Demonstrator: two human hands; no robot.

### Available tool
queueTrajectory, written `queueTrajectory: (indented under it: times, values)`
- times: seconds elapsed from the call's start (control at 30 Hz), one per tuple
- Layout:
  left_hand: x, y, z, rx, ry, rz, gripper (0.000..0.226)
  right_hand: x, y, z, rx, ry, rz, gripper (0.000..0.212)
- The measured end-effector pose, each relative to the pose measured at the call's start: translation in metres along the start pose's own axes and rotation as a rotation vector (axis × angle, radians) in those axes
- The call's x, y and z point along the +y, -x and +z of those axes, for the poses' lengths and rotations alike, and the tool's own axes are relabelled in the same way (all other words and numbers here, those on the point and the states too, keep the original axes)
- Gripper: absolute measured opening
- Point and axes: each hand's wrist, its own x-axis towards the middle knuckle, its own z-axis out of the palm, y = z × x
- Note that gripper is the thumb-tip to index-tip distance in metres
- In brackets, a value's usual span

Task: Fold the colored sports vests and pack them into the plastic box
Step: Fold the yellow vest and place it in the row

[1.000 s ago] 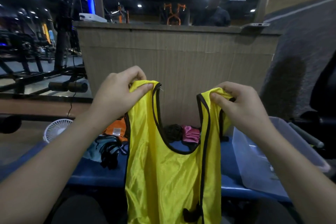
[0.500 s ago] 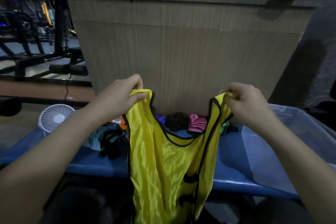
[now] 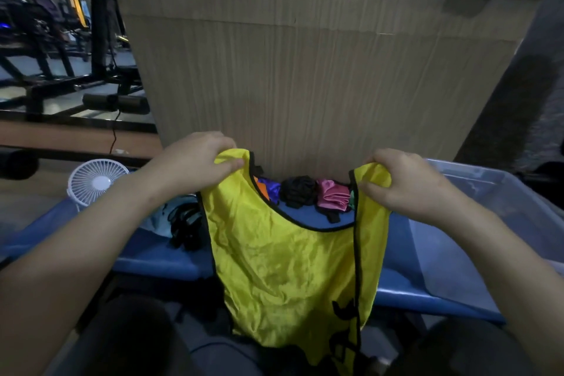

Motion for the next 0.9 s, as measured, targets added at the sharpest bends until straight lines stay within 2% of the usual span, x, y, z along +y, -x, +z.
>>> queueTrajectory:
  times: [0.1,0.27,0.33,0.43,0.5,0.63,0.7,0.83,0.9]
  values:
    - [-0.007,-0.001,-0.004,0.097,0.017,-0.022,0.027,0.003,0.0,0.0,-0.008,0.02,0.002,0.037]
    - [-0.008,0.001,-0.002,0.097,0.044,-0.007,0.015,0.012,-0.005,0.013,0.031,-0.121,-0.129,0.031]
    - [-0.007,0.001,0.001,0.085,0.038,0.003,0.015,0.013,-0.005,0.017,0.042,-0.152,-0.204,0.024]
    - [-0.005,0.0,0.006,0.068,0.025,0.009,0.018,0.017,-0.008,0.024,0.16,-0.078,-0.331,0.014]
    - [-0.002,-0.001,0.01,0.051,0.018,0.012,0.024,0.016,-0.008,0.024,0.201,-0.087,-0.347,0.013]
    - [0.002,-0.004,0.016,0.043,0.013,0.032,0.026,0.01,-0.002,0.027,0.066,-0.465,-0.229,0.025]
    - [0.004,-0.005,0.018,0.036,0.02,0.037,0.024,0.01,0.001,0.031,-0.021,-0.649,-0.195,0.022]
    - [0.006,-0.005,0.018,0.023,0.012,0.042,0.022,0.01,0.007,0.03,-0.044,-0.77,-0.196,0.01]
    - [0.007,-0.005,0.018,0.019,0.004,0.043,0.019,0.006,0.008,0.027,-0.013,-0.768,-0.21,0.029]
